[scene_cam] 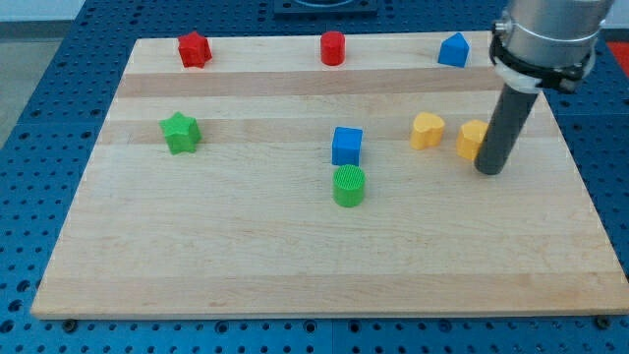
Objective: Move the yellow hexagon right to the yellow heart
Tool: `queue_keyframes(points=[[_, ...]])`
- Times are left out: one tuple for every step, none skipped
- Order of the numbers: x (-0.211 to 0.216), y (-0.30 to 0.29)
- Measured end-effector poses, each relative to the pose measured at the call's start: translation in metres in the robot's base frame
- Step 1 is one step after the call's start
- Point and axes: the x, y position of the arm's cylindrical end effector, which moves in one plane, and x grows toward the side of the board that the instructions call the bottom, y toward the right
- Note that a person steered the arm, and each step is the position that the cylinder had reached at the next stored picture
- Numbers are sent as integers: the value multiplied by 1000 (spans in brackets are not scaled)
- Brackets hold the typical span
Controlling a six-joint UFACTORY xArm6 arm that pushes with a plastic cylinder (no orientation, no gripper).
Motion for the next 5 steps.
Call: queue_keyframes(points=[[-1, 4], [-5, 4], [-16, 4], [-26, 1], [-33, 0]])
